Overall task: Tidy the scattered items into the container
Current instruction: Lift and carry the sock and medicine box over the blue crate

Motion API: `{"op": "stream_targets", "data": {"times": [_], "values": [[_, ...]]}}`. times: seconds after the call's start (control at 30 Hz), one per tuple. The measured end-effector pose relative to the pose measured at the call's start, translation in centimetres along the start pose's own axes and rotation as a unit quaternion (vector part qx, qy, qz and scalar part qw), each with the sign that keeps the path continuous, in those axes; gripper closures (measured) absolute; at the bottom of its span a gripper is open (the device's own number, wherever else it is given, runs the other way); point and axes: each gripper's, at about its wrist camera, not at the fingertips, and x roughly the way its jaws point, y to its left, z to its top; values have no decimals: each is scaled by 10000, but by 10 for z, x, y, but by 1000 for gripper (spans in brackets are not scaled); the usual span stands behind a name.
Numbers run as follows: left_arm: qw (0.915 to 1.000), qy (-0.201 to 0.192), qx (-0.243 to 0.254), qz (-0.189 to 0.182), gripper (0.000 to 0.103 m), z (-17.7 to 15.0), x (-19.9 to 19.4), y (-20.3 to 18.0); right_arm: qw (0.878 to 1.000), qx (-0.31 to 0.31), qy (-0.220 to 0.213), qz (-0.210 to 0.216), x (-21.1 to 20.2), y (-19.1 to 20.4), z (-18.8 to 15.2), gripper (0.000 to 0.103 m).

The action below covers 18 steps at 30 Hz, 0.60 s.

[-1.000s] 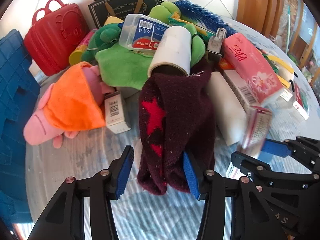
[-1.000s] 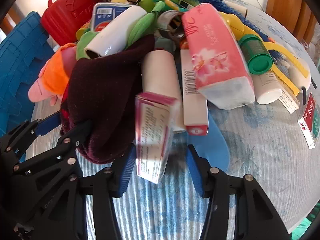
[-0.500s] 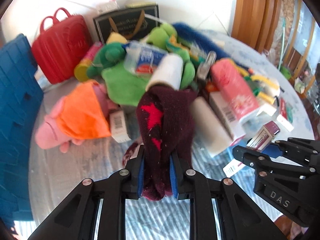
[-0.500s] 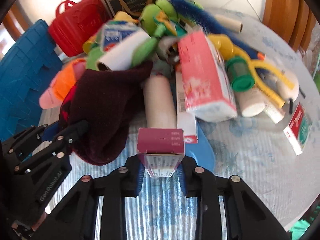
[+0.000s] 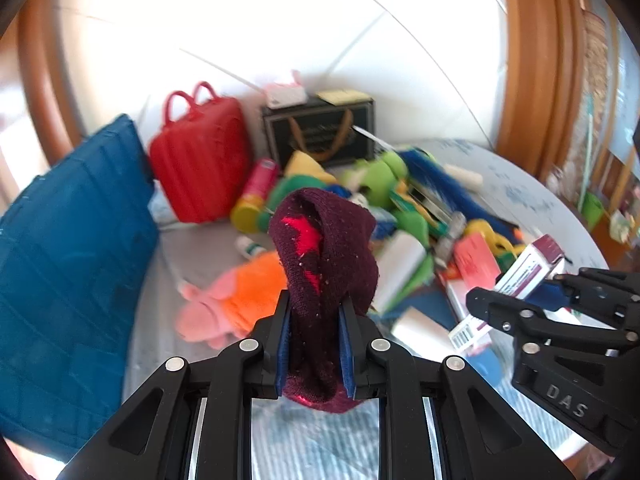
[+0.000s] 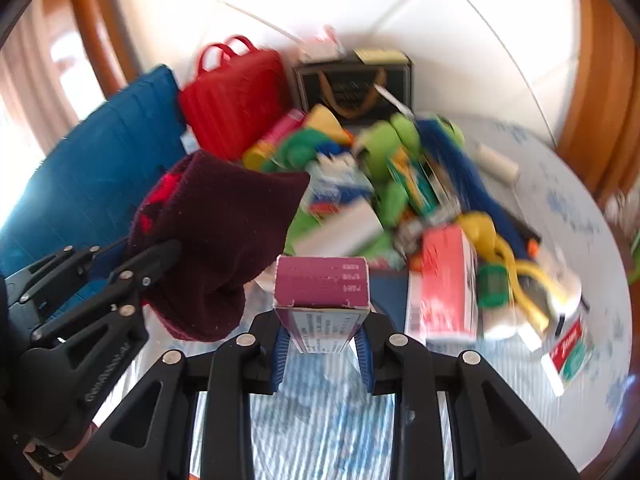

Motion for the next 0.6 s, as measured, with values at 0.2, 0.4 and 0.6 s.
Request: {"op": "stream_targets", "data": {"times": [0.2,0.4,0.6], "values": [[9988,-170,-294,366,83,10,-19,23,9983,-496,-279,110,-18,27,29,75],[9961,-279,-541,637,83,11,-36,51,9942,-956,-447,208,-26,66,47,75],[9914,-809,-722,729,83,23,-61,107,9893,-1247,-759,81,-37,116,67,75]]}}
